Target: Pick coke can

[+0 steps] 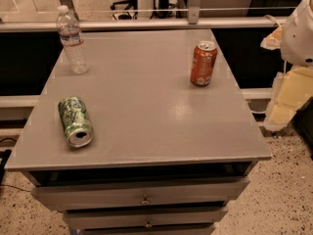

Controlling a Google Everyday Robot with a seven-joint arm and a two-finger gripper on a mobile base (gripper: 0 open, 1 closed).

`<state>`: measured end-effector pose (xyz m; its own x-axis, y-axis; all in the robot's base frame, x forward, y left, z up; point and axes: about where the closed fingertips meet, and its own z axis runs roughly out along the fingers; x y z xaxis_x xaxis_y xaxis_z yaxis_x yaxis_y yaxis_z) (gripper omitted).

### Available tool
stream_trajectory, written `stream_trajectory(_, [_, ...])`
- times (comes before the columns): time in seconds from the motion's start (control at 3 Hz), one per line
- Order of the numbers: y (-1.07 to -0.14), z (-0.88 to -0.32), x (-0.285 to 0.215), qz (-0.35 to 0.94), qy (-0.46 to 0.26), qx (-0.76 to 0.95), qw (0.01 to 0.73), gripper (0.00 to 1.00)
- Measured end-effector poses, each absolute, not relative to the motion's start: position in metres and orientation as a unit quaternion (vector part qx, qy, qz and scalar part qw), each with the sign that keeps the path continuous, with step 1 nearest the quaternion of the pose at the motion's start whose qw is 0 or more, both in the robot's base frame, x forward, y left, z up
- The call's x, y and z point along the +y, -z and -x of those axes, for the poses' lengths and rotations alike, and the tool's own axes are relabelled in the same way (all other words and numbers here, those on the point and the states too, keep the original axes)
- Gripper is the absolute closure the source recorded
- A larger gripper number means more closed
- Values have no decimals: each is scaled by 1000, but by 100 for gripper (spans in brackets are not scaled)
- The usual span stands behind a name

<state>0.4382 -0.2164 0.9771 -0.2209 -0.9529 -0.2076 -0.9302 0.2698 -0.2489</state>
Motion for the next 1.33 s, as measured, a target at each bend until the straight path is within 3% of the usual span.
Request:
stream_trajectory(0.67, [-972, -453, -222, 596, 34, 780, 190, 0])
stream_trajectory(1.33, [-936, -538, -261, 529, -14, 787, 316, 0])
